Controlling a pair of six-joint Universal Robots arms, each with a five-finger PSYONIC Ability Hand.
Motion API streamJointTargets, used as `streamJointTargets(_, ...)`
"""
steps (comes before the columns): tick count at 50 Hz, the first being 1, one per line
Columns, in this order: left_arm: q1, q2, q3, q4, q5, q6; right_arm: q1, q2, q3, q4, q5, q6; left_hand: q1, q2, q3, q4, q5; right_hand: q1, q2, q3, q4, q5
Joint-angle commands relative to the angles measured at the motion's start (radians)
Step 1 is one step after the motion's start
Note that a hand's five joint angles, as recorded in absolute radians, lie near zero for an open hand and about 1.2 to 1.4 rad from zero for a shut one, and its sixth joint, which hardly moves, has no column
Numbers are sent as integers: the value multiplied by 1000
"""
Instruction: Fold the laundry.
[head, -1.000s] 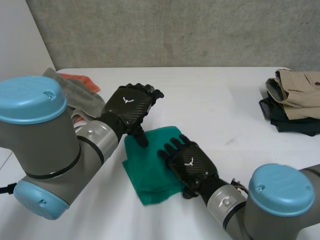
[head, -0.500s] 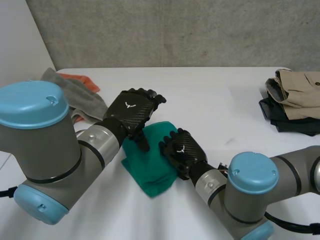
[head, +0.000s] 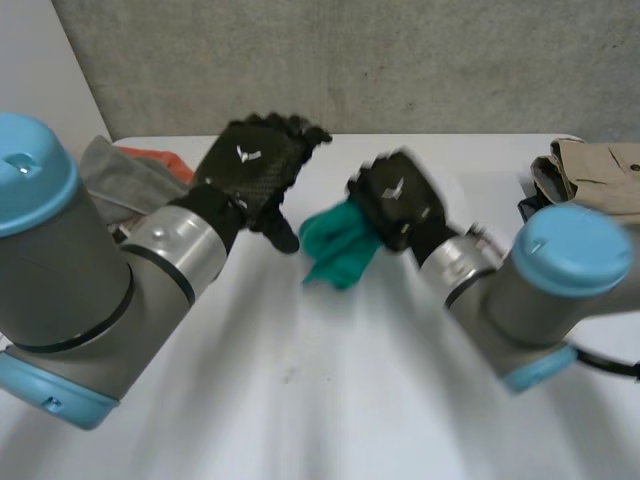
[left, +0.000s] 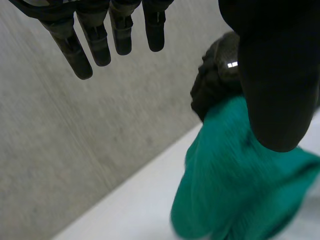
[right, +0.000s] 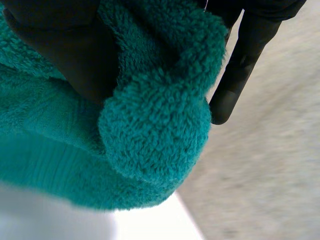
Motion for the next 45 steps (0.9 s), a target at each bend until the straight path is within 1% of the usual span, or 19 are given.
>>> streamJointTargets(1, -6, 10, 44, 62, 4, -3, -169, -39, -167, -34, -33, 35, -17, -9, -12, -5, -5, 398, 273, 254, 201, 301)
streamJointTargets(3, -8, 8, 53, 65, 4, -4, -212, -39, -209, -55, -31, 66, -17, -9, -12, -5, -5, 398, 273, 254, 201, 301)
streamJointTargets(7, -28, -1, 70, 65, 5, -3, -342, -28, -273, -129, -24, 159, -20, -12, -15, -7, -8, 398, 273, 254, 201, 301)
streamJointTargets(8, -43, -4, 73, 65, 5, -3, -400, -17, -286, -168, -18, 211, -20, -12, -15, -7, -8, 398, 273, 254, 201, 301)
streamJointTargets(10, -57, -10, 73, 66, 7, -1, -454, 7, -298, -211, -10, 261, -17, -9, -12, -5, -5, 398, 273, 254, 201, 301)
streamJointTargets(12, -72, -21, 73, 66, 7, -1, -527, 71, -315, -260, -18, 313, -17, -9, -12, -5, -5, 398, 273, 254, 201, 301)
streamJointTargets(14, -75, -27, 73, 66, 7, 0, -566, 119, -333, -280, -27, 342, -17, -9, -12, -5, -5, 398, 273, 254, 201, 301)
streamJointTargets(15, -75, -29, 72, 66, 7, 0, -600, 165, -350, -282, -40, 351, -17, -9, -12, -5, -5, 398, 273, 254, 201, 301)
streamJointTargets(18, -78, -44, 69, 66, 7, 0, -649, 246, -372, -282, -71, 348, -14, -6, -9, -2, -2, 398, 273, 254, 201, 301)
streamJointTargets(19, -78, -47, 69, 66, 7, 2, -675, 294, -376, -285, -99, 345, -14, -6, -9, -2, -2, 398, 273, 254, 201, 301)
streamJointTargets(22, -80, -64, 64, 66, 7, 2, -704, 349, -373, -294, -128, 336, -11, -3, -6, 1, 1, 398, 273, 254, 201, 301)
streamJointTargets(25, -80, -81, 55, 65, 7, 2, -770, 408, -356, -279, -183, 301, -8, 0, -3, 4, 4, 398, 273, 254, 201, 301)
streamJointTargets(30, -89, -91, 53, 65, 7, 2, -824, 431, -321, -268, -268, 244, -8, 0, -3, 4, 4, 398, 273, 254, 201, 301)
streamJointTargets(36, -106, -90, 53, 65, 7, 3, -851, 420, -310, -264, -281, 221, -11, -3, -6, 1, 1, 398, 273, 254, 201, 301)
streamJointTargets(43, -114, -87, 50, 63, 7, 3, -855, 383, -295, -253, -274, 221, -11, -3, -6, 1, 1, 398, 273, 254, 201, 301)
streamJointTargets(44, -114, -85, 49, 63, 7, 3, -853, 374, -289, -251, -274, 221, -11, -3, -6, 1, 1, 324, 199, 180, 126, 226)
streamJointTargets(45, -114, -84, 47, 63, 7, 3, -853, 353, -268, -238, -274, 221, -11, -3, -6, 1, 1, -558, -683, -702, -755, -655)
